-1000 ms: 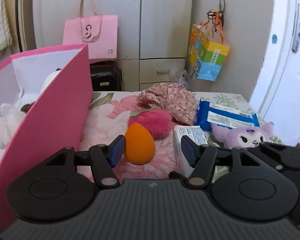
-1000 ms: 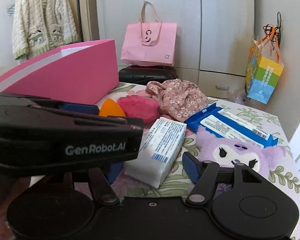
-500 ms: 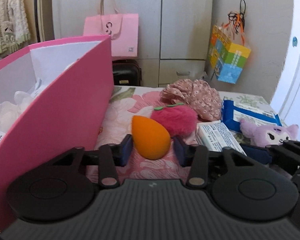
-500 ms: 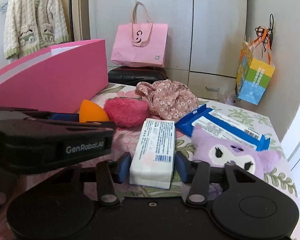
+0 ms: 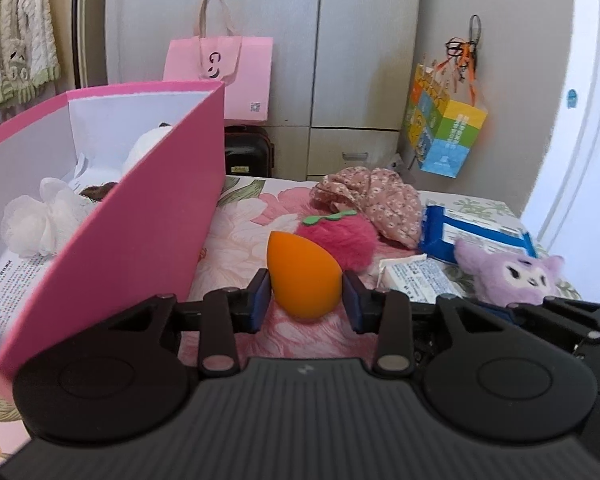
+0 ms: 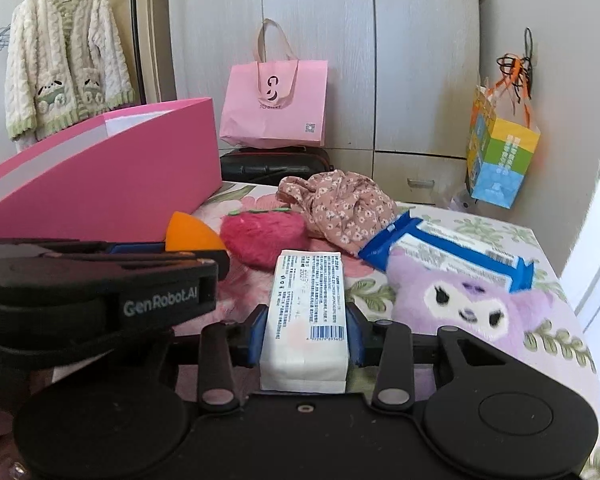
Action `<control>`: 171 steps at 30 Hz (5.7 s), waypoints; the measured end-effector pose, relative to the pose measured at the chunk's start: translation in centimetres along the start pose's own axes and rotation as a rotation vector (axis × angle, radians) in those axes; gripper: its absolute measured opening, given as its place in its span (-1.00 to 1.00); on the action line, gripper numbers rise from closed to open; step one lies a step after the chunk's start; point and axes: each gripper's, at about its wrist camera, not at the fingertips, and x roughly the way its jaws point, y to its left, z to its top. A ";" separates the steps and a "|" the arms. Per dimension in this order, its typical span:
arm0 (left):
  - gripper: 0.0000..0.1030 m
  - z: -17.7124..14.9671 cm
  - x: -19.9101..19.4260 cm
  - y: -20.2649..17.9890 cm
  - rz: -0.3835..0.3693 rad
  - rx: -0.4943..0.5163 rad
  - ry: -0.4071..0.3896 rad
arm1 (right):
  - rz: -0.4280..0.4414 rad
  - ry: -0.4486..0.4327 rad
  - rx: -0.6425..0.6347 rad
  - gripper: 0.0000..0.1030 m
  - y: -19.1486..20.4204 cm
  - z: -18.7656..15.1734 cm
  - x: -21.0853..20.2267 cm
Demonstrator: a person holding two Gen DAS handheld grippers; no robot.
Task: Organize soft objects
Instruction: 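Grasp the orange sponge with the left gripper while the right grasps the tissue pack, then carry the sponge and tissue pack over the pink box and lower them, then open both grippers to drop the sponge and tissue pack into the box, then move both grippers back toward the purple plush doll on the bed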
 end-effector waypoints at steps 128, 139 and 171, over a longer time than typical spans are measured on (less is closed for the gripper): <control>0.60 8.5 -19.5 14.8 -0.237 0.358 0.256 | 0.386 0.028 -0.459 0.75 14.4 11.0 -15.7; 0.83 5.3 -21.3 9.5 -0.317 0.498 0.221 | 0.274 0.040 -0.338 0.79 8.0 6.4 -18.9; 0.90 1.8 -7.0 -0.4 -0.549 0.252 0.069 | 0.097 -0.072 0.021 0.81 -6.4 -3.9 -9.3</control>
